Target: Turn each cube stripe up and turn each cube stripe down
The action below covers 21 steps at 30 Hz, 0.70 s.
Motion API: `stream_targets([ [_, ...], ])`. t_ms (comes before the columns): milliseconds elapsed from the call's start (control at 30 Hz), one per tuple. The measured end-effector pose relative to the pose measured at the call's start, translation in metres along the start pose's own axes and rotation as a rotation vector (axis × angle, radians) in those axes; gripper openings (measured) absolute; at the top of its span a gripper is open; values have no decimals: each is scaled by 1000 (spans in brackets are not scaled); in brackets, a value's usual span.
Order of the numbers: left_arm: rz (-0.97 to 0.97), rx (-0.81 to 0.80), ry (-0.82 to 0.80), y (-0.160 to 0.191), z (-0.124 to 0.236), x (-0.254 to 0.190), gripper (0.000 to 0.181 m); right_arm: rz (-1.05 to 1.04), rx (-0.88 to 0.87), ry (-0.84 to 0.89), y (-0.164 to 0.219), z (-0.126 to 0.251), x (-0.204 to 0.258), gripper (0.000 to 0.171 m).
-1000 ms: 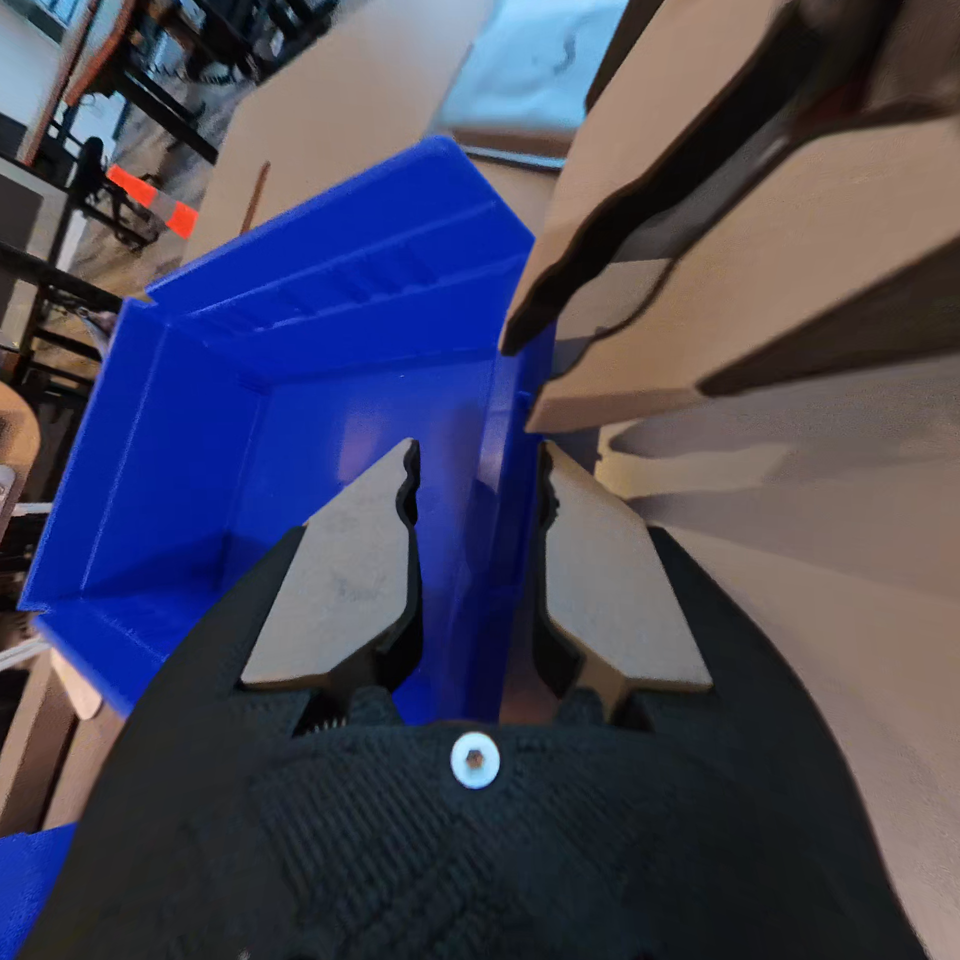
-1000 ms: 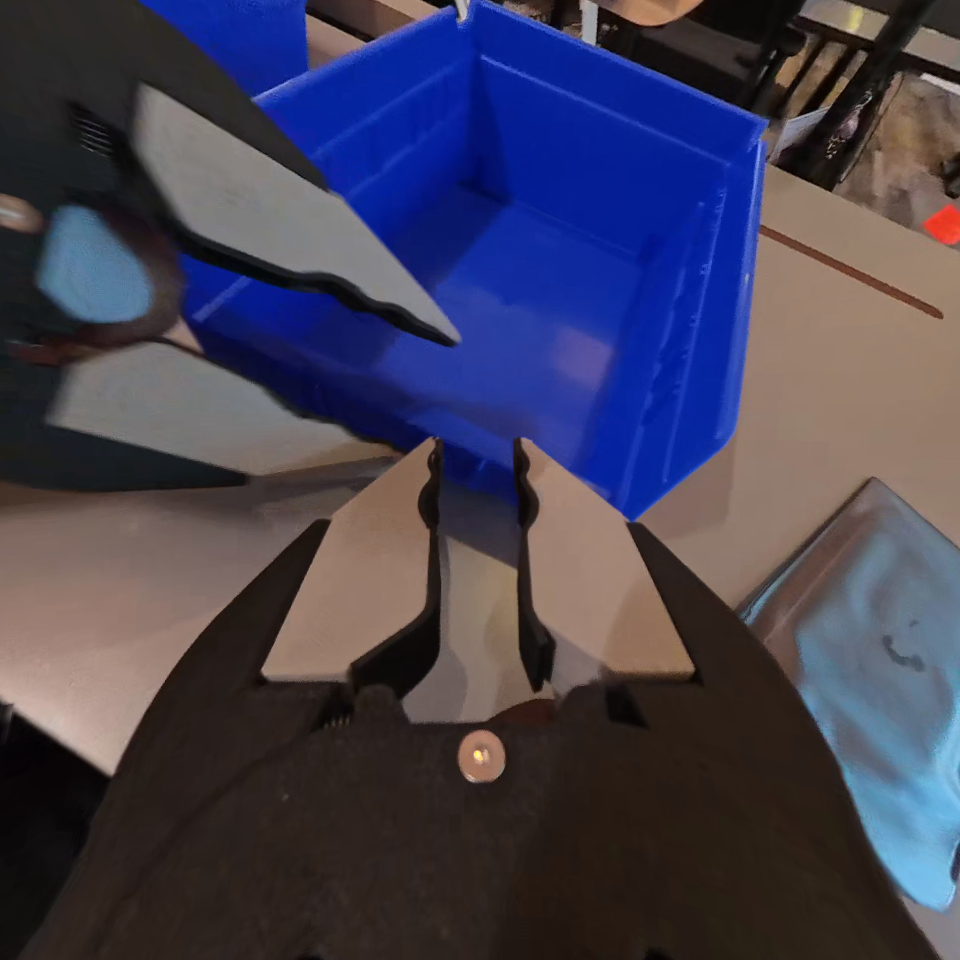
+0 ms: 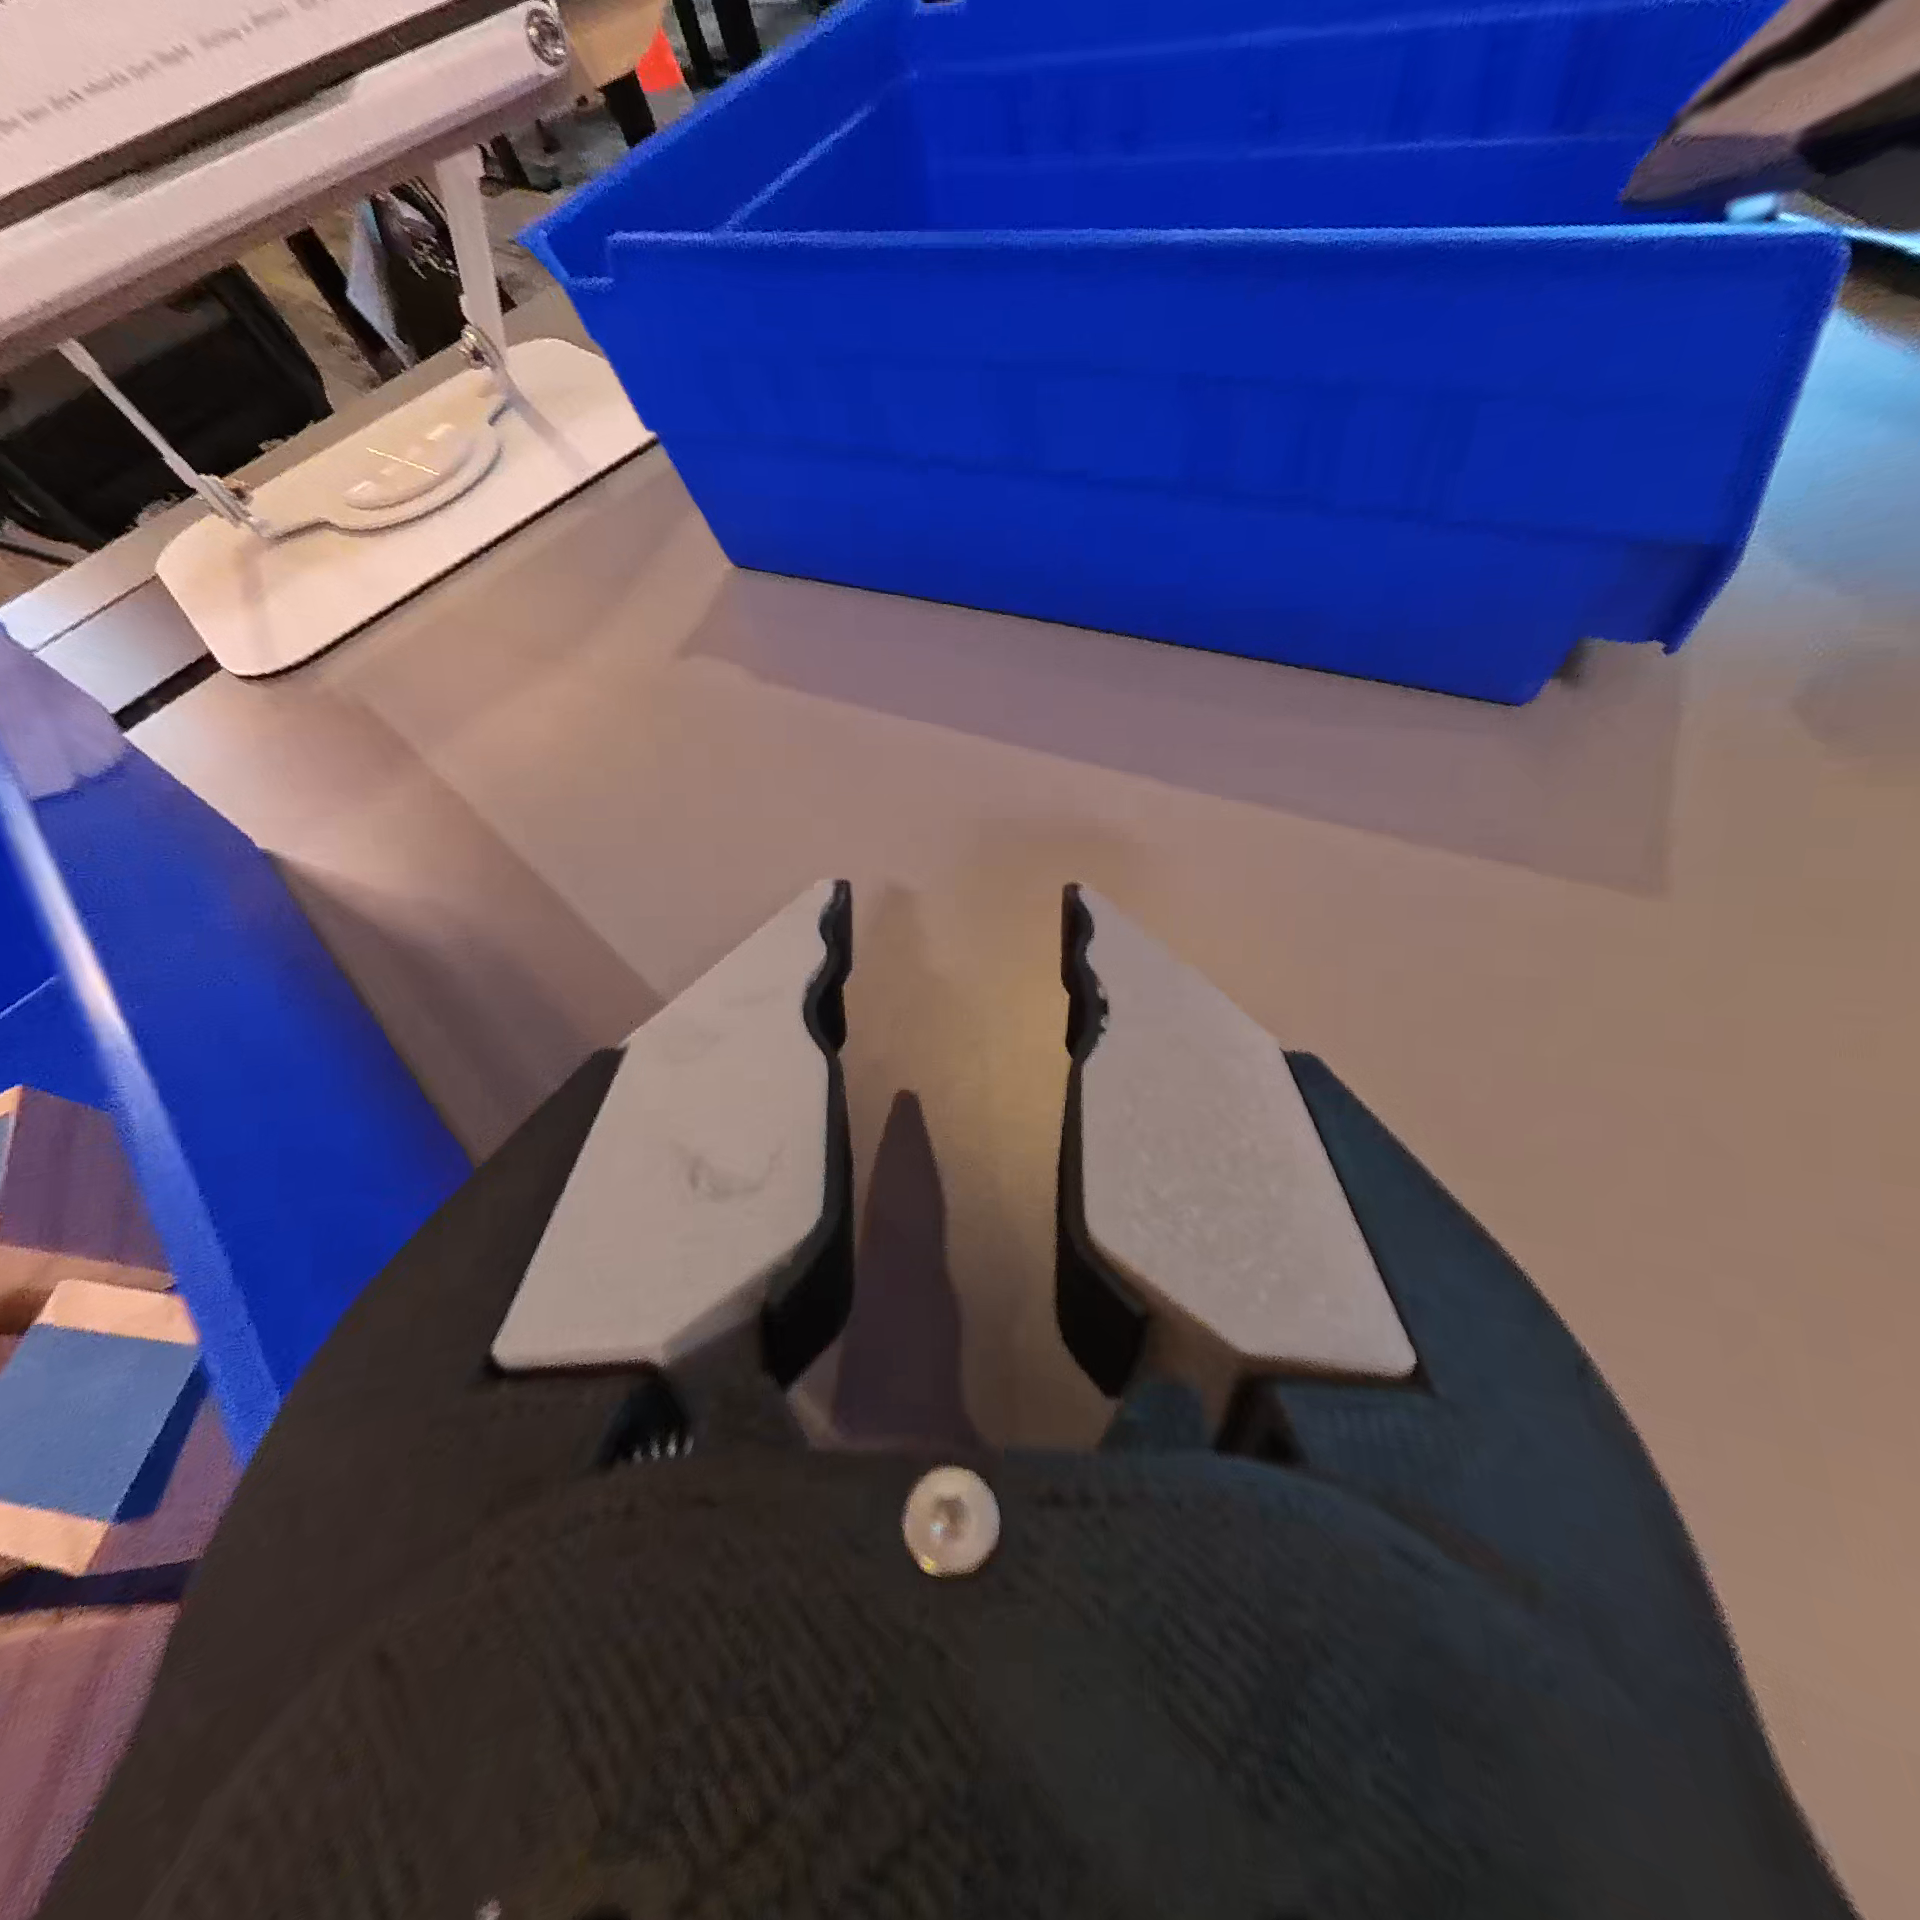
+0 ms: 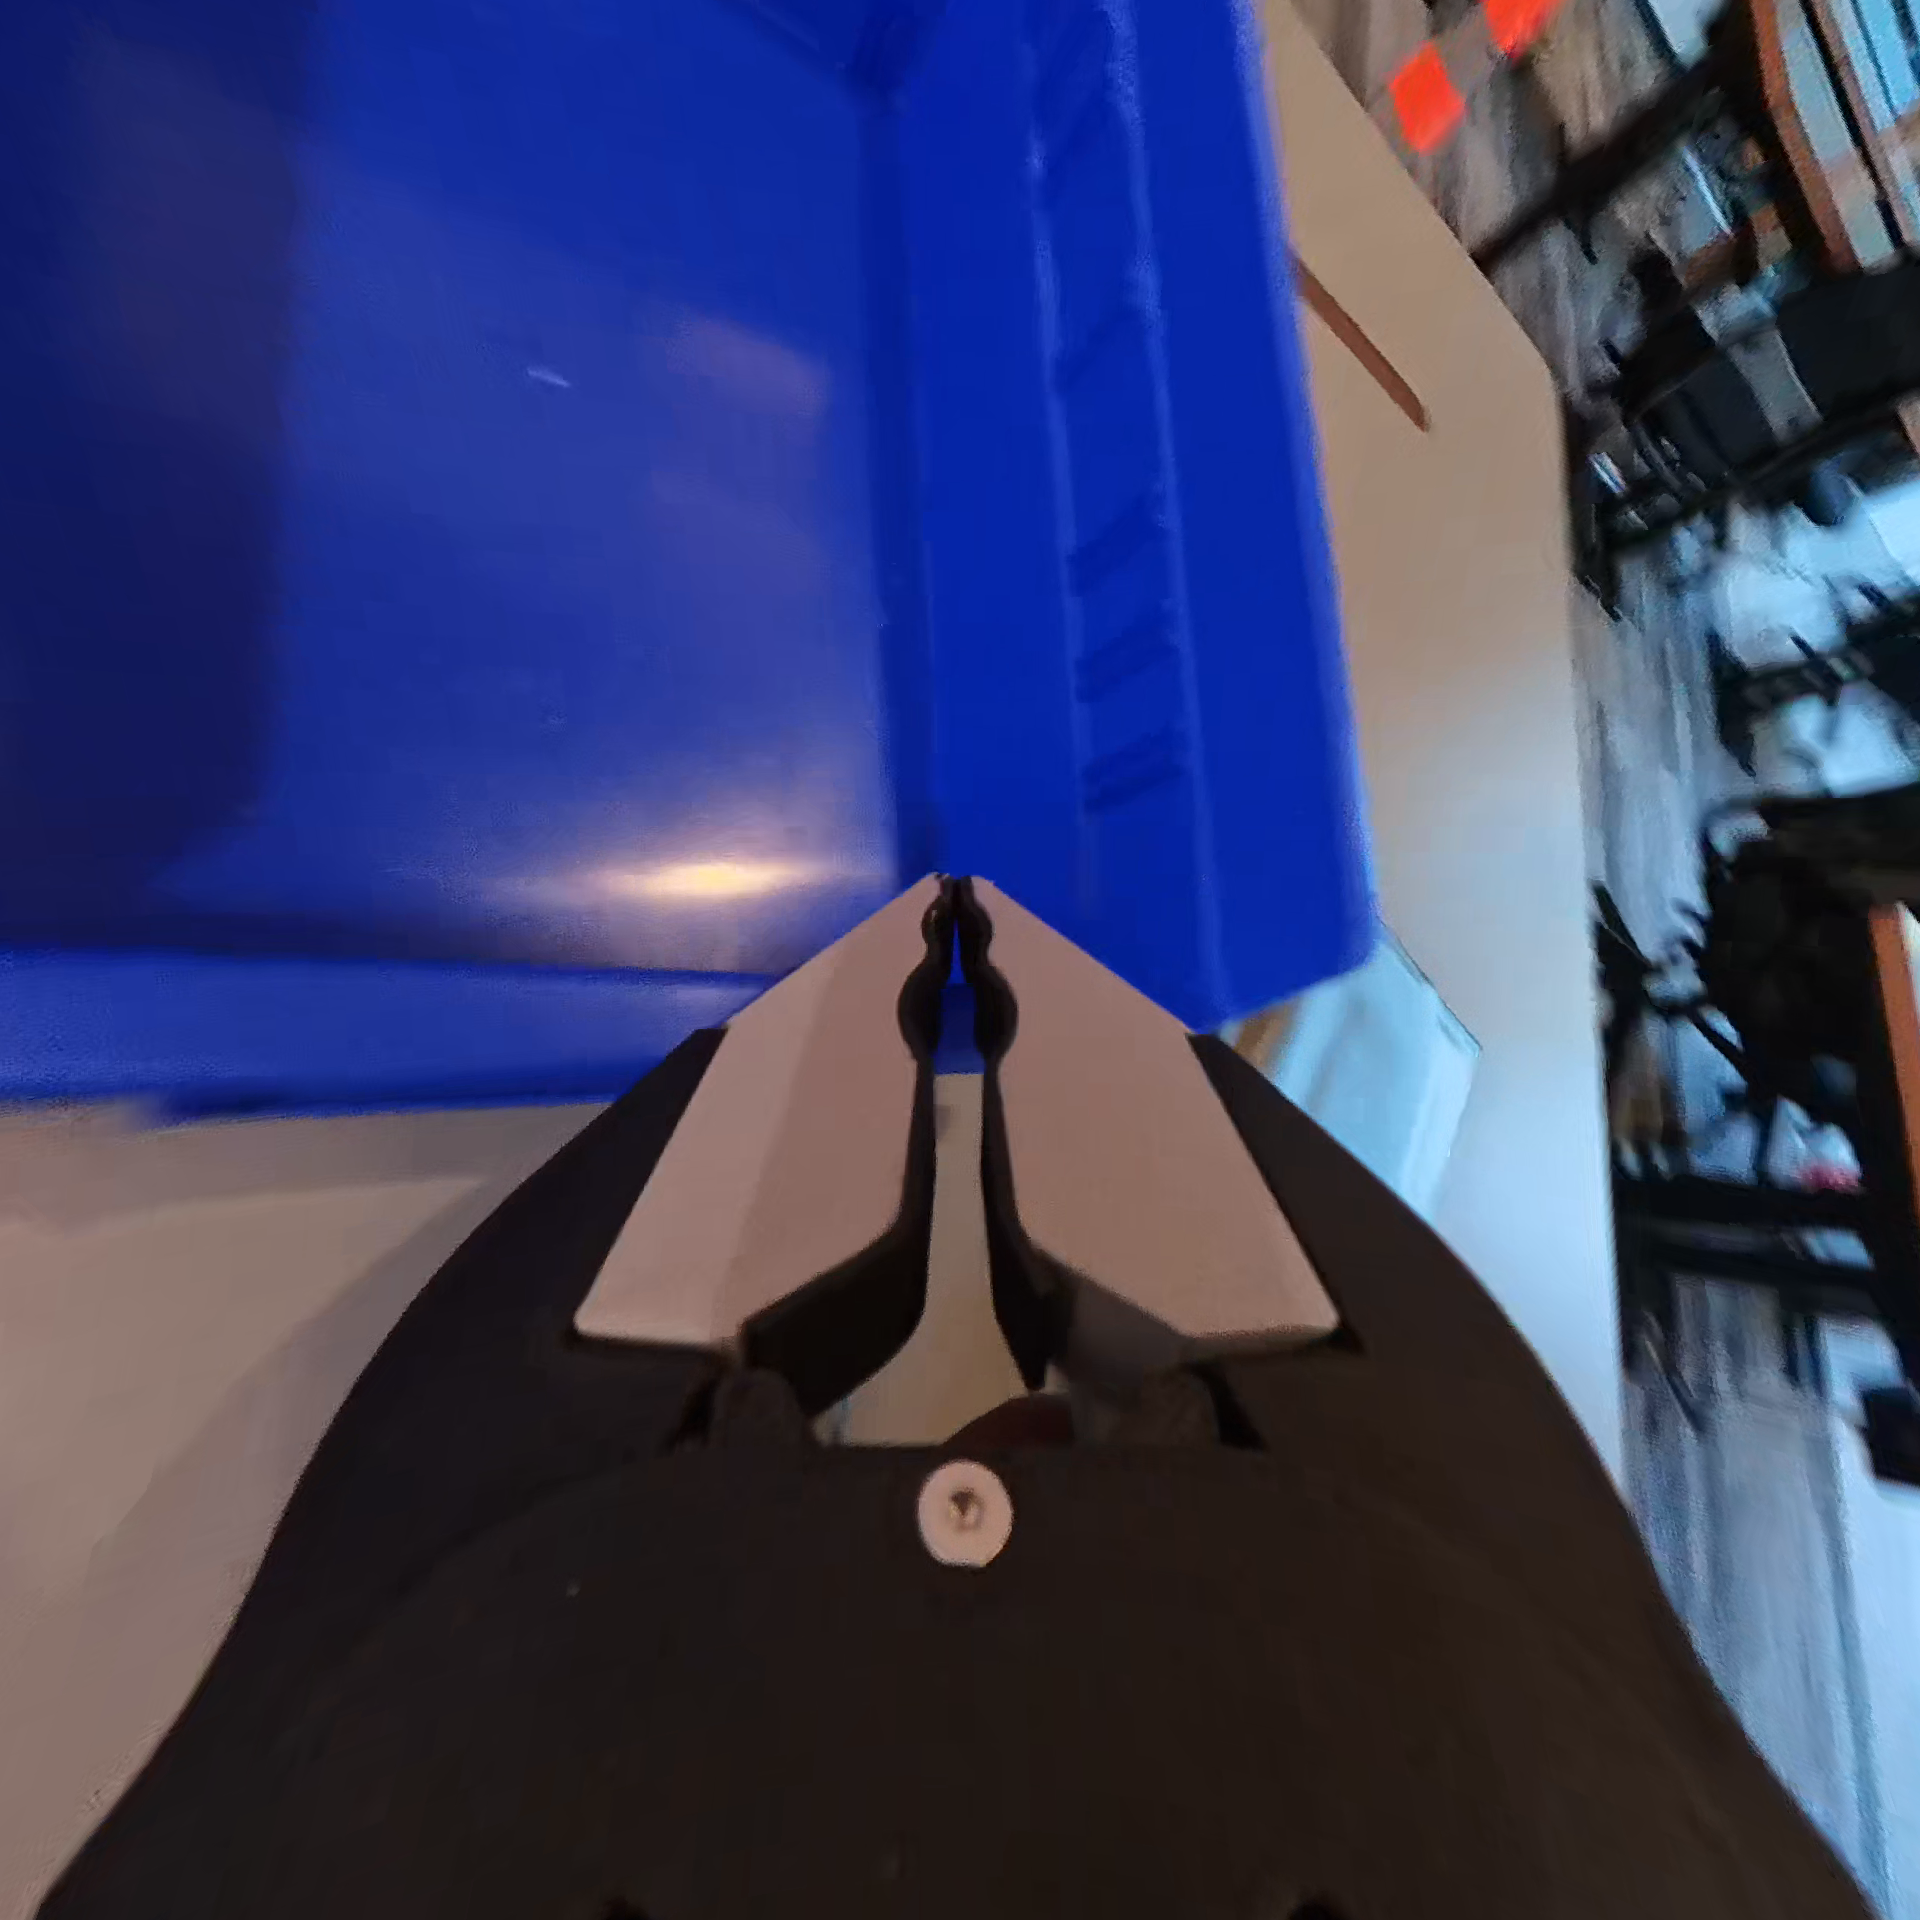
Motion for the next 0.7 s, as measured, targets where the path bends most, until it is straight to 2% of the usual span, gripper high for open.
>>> stream_targets([
  [167,-22,-57,2,-3,4,1,42,39,-264,-408,-21,62,42,3],
  [233,-26,-73,8,-3,6,1,44,27,-360,-509,-25,81,45,22],
  [267,-27,-82,18,-3,7,1,45,9,-428,-567,-28,89,45,38],
  [300,-28,-94,27,-4,8,0,46,-13,-498,-630,-29,97,45,45],
  [333,-27,-108,37,-4,9,0,49,-28,-552,-704,-29,103,45,44],
  [400,-20,-133,61,-5,11,0,50,-51,-573,-809,-28,108,46,45],
  [533,-15,-151,56,-5,12,2,49,-93,-460,-869,-33,99,66,64],
  [600,-28,-149,43,-5,12,2,49,-79,-411,-807,-37,92,82,60],
  [633,-33,-149,38,-5,12,2,49,-75,-387,-728,-39,86,88,50],
  [700,-36,-152,39,-5,13,2,49,-80,-355,-546,-44,77,92,17],
])
Point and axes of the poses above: each gripper's, where its closed fingertips meet, z back along the fingers, y out of its underside, x = y × z across the jaws, the point moved 8 cm from there along z, back along the fingers, and after that the axes turned 13 degrees about y, right-handed, at the moved point
